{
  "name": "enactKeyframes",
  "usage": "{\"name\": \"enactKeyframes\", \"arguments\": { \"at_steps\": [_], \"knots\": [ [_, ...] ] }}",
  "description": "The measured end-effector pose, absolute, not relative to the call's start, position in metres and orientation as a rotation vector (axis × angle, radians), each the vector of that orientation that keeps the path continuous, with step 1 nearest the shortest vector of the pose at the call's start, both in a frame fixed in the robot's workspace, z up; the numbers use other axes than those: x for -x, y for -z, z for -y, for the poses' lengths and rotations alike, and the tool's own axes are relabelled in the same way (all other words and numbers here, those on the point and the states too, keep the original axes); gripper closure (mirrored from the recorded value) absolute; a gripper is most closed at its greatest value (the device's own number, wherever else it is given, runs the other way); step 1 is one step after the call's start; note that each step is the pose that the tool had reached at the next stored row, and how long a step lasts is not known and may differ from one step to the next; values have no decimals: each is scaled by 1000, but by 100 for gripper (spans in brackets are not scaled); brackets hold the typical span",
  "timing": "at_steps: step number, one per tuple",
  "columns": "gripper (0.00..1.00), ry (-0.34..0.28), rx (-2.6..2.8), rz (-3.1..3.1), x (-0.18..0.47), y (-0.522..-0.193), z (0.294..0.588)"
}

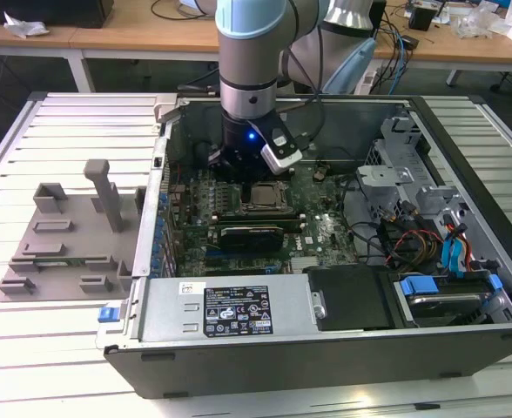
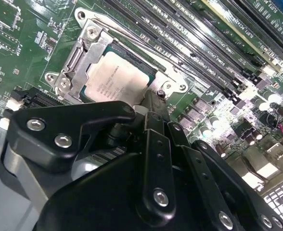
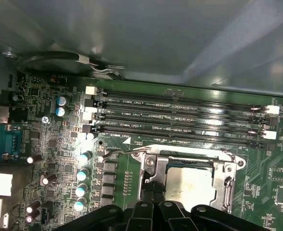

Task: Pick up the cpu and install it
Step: 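Close the cpu cover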

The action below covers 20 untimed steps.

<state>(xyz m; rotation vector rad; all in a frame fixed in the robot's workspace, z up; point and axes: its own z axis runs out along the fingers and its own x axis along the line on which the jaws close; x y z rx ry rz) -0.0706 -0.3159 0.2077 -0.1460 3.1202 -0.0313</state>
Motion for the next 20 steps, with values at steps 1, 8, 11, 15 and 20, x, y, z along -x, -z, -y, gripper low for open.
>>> {"name": "enactKeyframes", "arguments": {
  "at_steps": [1,8,11,15,20],
  "knots": [
    [89,31,146,-3120,71,-206,316],
    [89,31,146,-3120,71,-204,318],
    [89,31,146,-3120,71,-204,319],
    [89,31,146,-3120,71,-206,319],
    [89,31,146,-3120,71,-215,319]
  ]
}}
